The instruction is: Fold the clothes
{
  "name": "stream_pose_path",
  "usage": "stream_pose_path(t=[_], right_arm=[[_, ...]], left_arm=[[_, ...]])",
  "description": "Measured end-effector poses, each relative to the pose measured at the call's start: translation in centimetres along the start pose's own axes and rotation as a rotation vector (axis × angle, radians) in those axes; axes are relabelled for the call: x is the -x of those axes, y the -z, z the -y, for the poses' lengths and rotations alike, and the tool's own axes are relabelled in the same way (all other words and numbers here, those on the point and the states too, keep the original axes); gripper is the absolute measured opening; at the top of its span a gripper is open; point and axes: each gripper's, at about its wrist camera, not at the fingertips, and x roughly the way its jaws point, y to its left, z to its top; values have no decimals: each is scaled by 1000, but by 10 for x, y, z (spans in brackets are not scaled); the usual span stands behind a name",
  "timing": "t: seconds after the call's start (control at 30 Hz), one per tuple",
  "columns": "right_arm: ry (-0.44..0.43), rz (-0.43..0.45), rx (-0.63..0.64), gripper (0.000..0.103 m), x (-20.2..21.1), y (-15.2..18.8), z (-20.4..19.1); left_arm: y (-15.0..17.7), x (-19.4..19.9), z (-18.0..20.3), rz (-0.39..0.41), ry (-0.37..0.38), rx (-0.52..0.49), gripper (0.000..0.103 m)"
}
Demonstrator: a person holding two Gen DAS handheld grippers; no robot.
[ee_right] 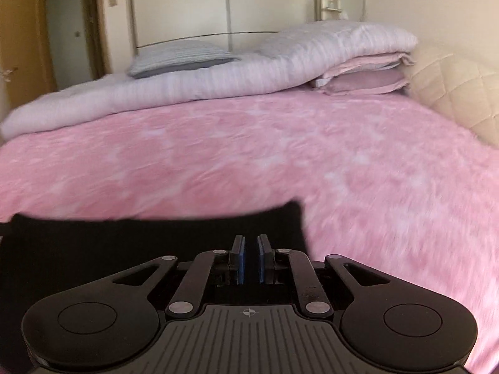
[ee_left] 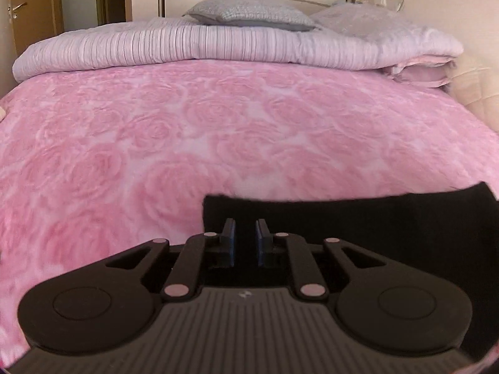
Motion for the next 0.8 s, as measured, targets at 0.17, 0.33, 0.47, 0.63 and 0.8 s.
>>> stream_pose_path(t=[0.17,0.33,0.47,0.63,0.8], right_arm=[[30,-22,-4,9,-41,-16,22],[-40,-37,-148,8,-14,3,36],[-102,-32,-272,9,19,20,45],[-179,-24,-428,27,60,40,55],[-241,-30,-593,44,94,63,66]], left_arm=[[0,-31,-5,-28,11,19,11],[0,-40,-6,-28,6,22,10],[-2,-16,2,-53,6,3,11],[27,43,16,-71,73,38,17],[67,99,40,-123,201,88,18]])
